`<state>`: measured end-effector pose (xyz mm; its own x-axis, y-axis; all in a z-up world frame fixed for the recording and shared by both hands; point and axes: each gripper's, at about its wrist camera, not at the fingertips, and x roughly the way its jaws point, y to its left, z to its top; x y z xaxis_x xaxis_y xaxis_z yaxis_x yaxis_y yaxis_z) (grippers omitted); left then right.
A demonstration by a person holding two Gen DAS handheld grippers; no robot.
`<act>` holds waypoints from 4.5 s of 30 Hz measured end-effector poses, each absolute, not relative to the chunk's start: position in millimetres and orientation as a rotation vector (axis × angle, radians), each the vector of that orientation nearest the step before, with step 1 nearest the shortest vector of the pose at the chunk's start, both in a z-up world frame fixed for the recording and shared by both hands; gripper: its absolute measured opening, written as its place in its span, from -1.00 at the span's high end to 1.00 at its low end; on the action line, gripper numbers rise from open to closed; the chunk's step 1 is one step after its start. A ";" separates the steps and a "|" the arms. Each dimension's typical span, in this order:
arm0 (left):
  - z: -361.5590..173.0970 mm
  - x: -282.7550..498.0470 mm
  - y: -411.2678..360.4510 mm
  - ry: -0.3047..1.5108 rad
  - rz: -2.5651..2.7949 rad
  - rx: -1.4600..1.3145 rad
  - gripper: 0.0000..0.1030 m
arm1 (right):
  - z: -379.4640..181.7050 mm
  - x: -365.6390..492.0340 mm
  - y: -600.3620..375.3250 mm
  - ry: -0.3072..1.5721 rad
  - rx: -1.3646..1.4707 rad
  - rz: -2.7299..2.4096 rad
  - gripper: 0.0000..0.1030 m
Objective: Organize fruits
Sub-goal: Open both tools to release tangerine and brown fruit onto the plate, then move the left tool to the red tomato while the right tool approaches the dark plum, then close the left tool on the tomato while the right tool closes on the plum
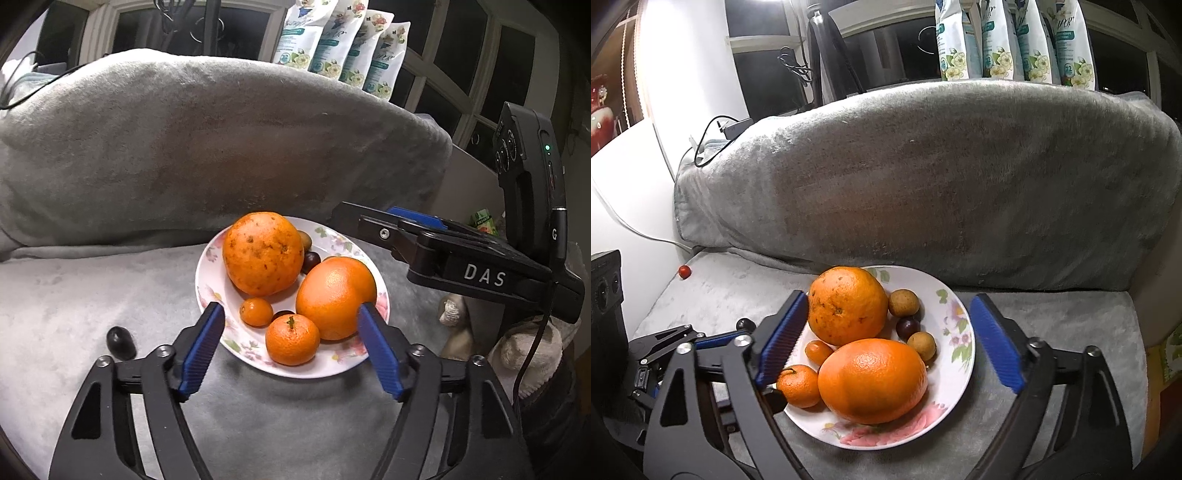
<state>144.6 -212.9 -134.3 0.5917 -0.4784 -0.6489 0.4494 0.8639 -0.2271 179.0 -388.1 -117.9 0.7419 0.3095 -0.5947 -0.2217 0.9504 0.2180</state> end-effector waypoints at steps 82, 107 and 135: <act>-98.1 94.2 -44.0 0.645 -0.231 -0.176 -0.55 | -87.3 120.2 -263.2 0.626 0.014 0.426 -1.00; -122.8 114.5 34.0 0.691 -0.120 -0.177 -0.32 | -140.7 147.5 -192.2 0.790 -0.074 0.545 -0.25; -172.5 208.5 154.5 0.817 0.123 -0.229 0.13 | -177.7 185.8 -176.2 0.865 -0.087 0.514 0.04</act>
